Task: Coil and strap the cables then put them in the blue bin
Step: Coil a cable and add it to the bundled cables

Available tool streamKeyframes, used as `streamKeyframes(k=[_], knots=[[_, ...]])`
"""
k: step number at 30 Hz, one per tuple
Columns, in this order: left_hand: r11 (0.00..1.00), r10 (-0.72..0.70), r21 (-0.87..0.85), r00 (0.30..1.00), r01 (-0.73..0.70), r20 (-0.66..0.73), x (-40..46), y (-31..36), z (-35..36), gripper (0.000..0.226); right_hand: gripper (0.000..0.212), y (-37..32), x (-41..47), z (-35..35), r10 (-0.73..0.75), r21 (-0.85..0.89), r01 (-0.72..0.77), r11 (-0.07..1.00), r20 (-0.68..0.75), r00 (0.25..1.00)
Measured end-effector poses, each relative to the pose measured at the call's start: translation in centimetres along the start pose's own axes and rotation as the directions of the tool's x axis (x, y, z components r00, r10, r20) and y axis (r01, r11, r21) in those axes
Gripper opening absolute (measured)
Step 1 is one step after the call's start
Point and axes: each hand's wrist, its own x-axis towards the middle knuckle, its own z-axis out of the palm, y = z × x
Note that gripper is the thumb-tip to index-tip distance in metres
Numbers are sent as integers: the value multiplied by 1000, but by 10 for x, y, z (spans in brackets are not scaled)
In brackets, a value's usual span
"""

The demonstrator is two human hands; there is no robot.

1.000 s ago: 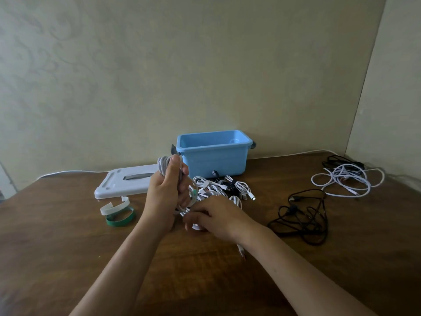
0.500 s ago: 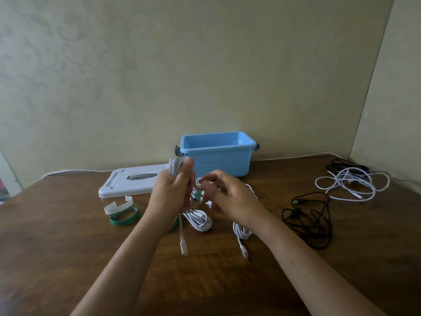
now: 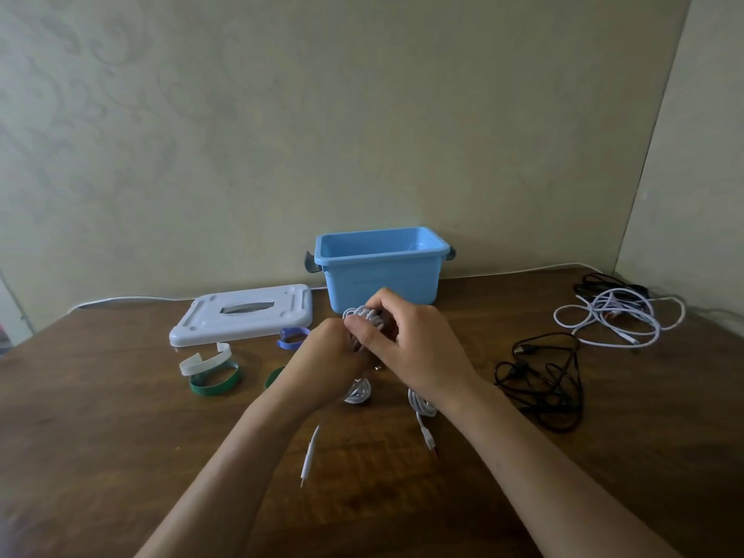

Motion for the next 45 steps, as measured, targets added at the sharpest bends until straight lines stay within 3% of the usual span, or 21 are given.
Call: streamKeyframes(k=[2,6,8,11,14,18,22,29,34,40,43,45], knots=[[999,-5,-44,1000,5,4,0,1,1,23,36,2,-1,2,-19,-19,19,1000,-10,1000],[998,-29,-57,998,25,-59,1,5,2,19,40,4,-2,6,-89,-102,84,991,-49,995],[997,-75,23,997,76,-31,3,3,1,7,33,3,-1,6,-124,-135,114,984,-61,990],[986,-148,84,988,144,43,5,6,2,28,28,4,1,6,-165,-162,153,975,-66,984],[982,-122,141,992,123,-12,7,7,5,27,26,5,3,6,-164,-158,155,975,-44,986],[974,-148,182,987,133,70,9,9,5,29,26,6,4,1,-126,-146,127,981,15,992],[959,-259,185,929,215,262,15,-1,9,48,27,6,4,-4,-75,-70,83,994,110,991],[989,-115,98,992,110,50,1,5,3,8,31,8,4,-1,-48,17,47,999,97,994],[983,-105,-129,974,133,202,-5,0,-14,13,34,9,4,2,20,140,-35,990,102,995],[947,32,-310,933,87,358,-13,-8,-32,19,36,9,3,2,110,317,-149,937,138,984],[979,74,-204,967,-23,245,-11,-6,-33,10,36,6,4,4,149,389,-187,902,126,981],[991,119,-72,983,-109,143,-8,-6,-31,18,34,0,4,3,148,392,-184,902,119,982]])
